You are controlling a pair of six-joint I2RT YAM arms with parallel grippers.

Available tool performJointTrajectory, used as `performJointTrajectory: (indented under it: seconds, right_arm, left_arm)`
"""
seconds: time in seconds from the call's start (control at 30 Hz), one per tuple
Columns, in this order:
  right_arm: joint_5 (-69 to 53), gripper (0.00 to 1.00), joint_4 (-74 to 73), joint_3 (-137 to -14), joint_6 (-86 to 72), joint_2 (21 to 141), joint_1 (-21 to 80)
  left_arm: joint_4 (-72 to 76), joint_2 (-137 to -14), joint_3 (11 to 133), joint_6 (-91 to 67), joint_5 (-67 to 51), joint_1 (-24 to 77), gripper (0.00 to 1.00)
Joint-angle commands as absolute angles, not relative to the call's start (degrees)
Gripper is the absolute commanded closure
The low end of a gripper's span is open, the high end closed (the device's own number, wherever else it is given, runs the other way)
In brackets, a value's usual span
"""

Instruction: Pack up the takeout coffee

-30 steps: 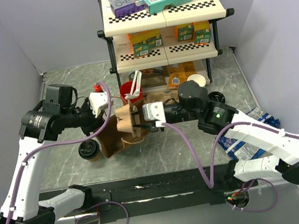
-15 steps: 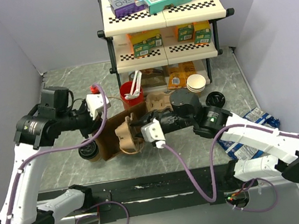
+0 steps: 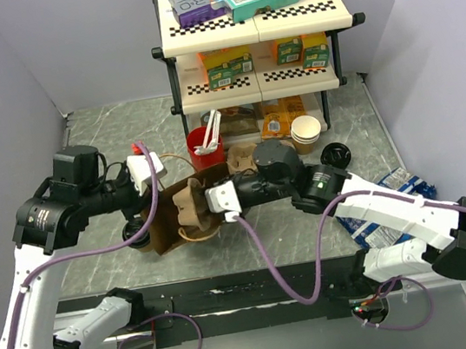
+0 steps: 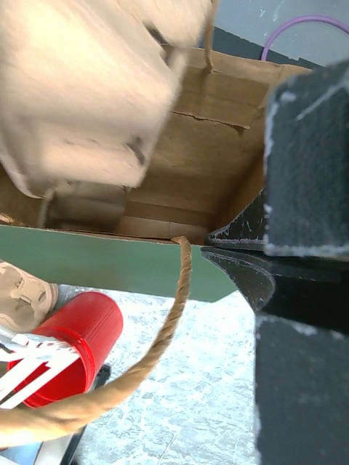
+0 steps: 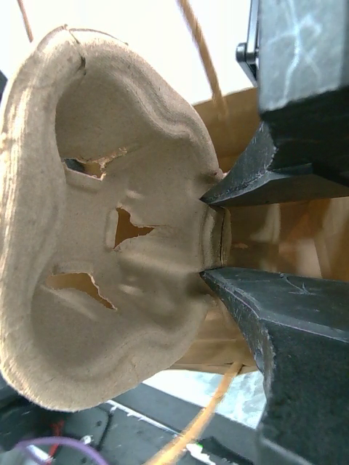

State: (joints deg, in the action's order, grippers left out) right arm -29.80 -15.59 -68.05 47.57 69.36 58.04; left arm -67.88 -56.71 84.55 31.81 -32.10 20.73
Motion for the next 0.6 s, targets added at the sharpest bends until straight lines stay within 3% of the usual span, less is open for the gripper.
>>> performJointTrajectory:
  seconds: [0.0, 0.57]
  right_arm:
    - [-23.7, 1.0, -17.8, -69.9, 52.9, 70.3, 60.4]
    - [-7.7, 1.0, -48.5, -87.8, 65.4, 81.2, 65.5]
  left_arm:
    - [-65.5, -55.9, 85.1, 30.4, -34.3, 21.0, 0.99]
    - [-59.7, -54.5, 79.1, 18.1, -45.3, 21.0, 0.99]
